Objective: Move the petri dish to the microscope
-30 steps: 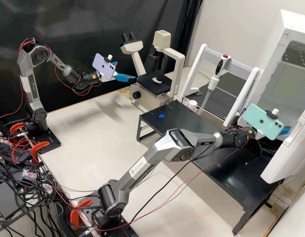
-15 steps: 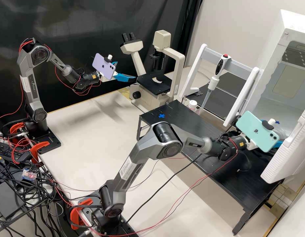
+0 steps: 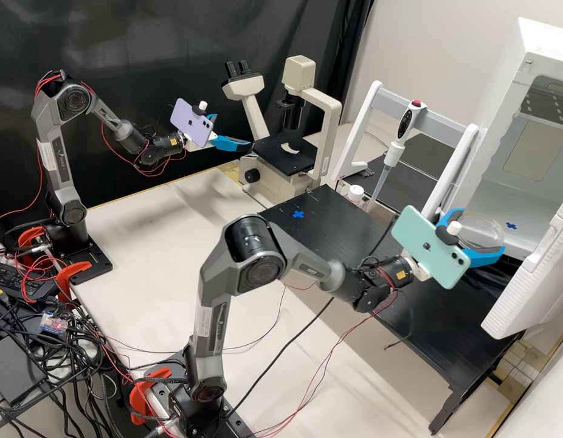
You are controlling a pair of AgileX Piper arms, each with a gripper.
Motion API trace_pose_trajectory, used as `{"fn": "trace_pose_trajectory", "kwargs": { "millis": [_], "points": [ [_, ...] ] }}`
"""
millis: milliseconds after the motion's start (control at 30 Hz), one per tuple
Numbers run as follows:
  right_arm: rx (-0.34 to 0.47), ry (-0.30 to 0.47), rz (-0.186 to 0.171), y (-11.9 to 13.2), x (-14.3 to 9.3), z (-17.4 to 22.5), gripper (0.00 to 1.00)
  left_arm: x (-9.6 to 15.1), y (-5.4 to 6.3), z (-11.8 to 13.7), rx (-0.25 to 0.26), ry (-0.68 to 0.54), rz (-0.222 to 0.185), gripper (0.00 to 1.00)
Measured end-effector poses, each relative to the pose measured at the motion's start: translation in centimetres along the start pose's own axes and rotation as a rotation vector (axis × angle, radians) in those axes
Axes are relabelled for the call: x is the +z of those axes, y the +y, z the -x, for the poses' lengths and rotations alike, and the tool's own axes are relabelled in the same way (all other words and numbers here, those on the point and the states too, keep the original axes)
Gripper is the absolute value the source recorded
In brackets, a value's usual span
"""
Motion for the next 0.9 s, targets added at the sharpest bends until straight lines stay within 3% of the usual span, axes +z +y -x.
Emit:
{"fn": "trace_pose_trajectory", "kwargs": {
  "millis": [167, 433, 533, 700, 800, 900],
  "points": [
    [-0.022, 0.102, -0.022, -1.1, -3.0, 2.8, 0.00, 0.0, 0.0, 0.0, 0.000, 0.000, 0.000, 1.00],
    [-0.189, 0.259, -0.033, -5.7, -8.4, 6.4, 0.00, 0.0, 0.0, 0.0, 0.000, 0.000, 0.000, 1.00],
    [-0.244, 0.323, -0.003, -7.4, -10.2, 7.3, 0.00, 0.0, 0.0, 0.0, 0.000, 0.000, 0.000, 1.00],
    [-0.279, 0.343, 0.014, -9.8, -12.4, 8.2, 0.00, 0.0, 0.0, 0.0, 0.000, 0.000, 0.000, 1.00],
    [-0.316, 0.366, 0.046, -11.3, -13.9, 8.7, 0.00, 0.0, 0.0, 0.0, 0.000, 0.000, 0.000, 1.00],
    [-0.324, 0.384, 0.047, -12.5, -15.4, 9.0, 0.00, 0.0, 0.0, 0.0, 0.000, 0.000, 0.000, 1.00]
  ]
}}
